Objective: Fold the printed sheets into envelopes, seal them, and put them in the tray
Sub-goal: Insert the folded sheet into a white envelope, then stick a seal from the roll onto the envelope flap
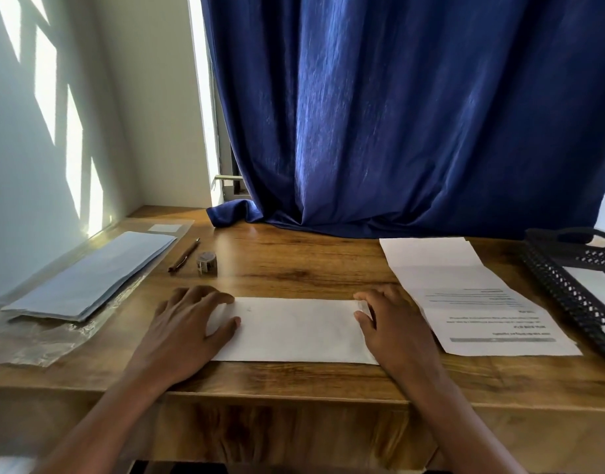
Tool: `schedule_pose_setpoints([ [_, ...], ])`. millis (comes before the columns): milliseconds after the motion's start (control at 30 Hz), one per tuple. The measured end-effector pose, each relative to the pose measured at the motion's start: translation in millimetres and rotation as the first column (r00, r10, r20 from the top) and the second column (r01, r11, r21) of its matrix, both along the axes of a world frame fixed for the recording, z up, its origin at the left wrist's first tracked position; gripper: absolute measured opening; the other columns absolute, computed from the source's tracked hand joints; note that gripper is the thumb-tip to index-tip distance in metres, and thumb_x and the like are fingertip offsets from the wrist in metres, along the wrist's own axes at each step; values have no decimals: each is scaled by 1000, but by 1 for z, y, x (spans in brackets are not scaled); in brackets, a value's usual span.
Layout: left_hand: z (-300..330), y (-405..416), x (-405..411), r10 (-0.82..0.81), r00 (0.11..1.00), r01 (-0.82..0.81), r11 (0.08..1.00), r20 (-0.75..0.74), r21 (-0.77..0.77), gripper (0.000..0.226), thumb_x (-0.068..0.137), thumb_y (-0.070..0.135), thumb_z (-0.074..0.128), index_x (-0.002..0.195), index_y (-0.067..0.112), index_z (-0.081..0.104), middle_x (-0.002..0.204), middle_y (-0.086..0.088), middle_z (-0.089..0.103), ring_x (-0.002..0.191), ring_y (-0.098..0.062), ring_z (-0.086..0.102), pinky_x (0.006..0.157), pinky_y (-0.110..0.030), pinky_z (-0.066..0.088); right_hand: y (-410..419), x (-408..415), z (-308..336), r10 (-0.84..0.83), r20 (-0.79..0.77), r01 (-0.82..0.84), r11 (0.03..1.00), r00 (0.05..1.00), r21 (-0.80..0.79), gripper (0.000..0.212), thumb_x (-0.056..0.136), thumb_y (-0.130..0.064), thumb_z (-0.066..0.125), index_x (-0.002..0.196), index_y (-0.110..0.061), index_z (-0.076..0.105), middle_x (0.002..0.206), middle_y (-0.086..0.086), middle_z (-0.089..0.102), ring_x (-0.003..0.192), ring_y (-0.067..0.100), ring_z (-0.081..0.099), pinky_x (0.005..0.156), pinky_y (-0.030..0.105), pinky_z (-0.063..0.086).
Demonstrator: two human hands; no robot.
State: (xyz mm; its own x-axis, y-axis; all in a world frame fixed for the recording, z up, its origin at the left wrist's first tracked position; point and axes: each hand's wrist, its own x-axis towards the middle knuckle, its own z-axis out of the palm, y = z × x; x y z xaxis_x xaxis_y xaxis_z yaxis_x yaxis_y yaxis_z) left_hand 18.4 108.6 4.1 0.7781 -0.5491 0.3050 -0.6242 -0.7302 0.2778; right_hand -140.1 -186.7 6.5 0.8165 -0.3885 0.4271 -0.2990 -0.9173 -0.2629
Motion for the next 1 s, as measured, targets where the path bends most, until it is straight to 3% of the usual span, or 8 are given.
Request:
schedule_pose_setpoints([
  [133, 2, -2, -2, 9, 1000, -9, 1000, 28, 22, 49, 96, 68, 45, 138, 45, 52, 150, 12, 45, 142, -19, 35, 114, -41, 33, 0, 0, 1, 12, -163, -27, 996, 986, -89, 43, 106, -47, 37, 142, -33, 55, 147, -14, 48, 133, 12, 44, 107, 36, 41],
  [300, 4, -2, -3, 5, 1000, -6, 999, 26, 47, 49, 97, 68, 43, 140, 45, 49, 151, 13, 42, 143, -17, 32, 115, -39, 31, 3, -9, -4, 12, -355, -66, 988, 935, -141, 69, 100, -67, 10, 159, -34, 25, 166, -15, 25, 151, 15, 21, 120, 41, 21],
  [567, 3, 1, 4, -2, 1000, 2, 1000, -17, -3, 45, 93, 67, 54, 133, 47, 54, 146, 16, 47, 140, -16, 35, 112, -41, 35, 5, -8, -6, 7, -411, -83, 983, 912, -166, 71, 101, -65, 9, 161, -28, 17, 168, -9, 19, 152, 20, 17, 119, 44, 22],
  [667, 10, 0, 18, 21, 993, -40, 986, -120, -160, 44, 88, 56, 71, 128, 47, 56, 140, 10, 54, 118, -12, 54, 92, -35, 48, 5, -7, -6, 14, -412, -87, 983, 911, -159, 71, 101, -64, 9, 161, -28, 17, 168, -8, 18, 152, 20, 16, 119, 45, 21],
  [767, 21, -3, 39, 100, 986, -138, 941, -137, -308, 55, 83, 48, 81, 132, 36, 57, 132, 3, 59, 94, -4, 58, 69, -27, 45, 5, -7, -8, 20, -406, -81, 988, 914, -134, 71, 101, -64, 10, 161, -28, 17, 169, -9, 17, 153, 20, 14, 120, 45, 19],
  [867, 32, -14, 62, 155, 978, -193, 923, -138, -332, 69, 82, 47, 83, 140, 24, 54, 134, -8, 59, 102, -20, 62, 74, -34, 50, 5, -7, -9, 23, -395, -72, 991, 918, -110, 71, 101, -65, 11, 161, -28, 17, 170, -9, 15, 154, 19, 12, 120, 44, 18],
  [1000, 39, -34, 84, 241, 957, -274, 935, -163, -227, 86, 79, 49, 86, 148, 14, 48, 143, -16, 52, 123, -33, 56, 88, -42, 50, 5, -7, -9, 39, -388, -76, 994, 921, -82, 71, 101, -66, 11, 162, -29, 16, 170, -9, 16, 154, 19, 12, 121, 44, 17],
])
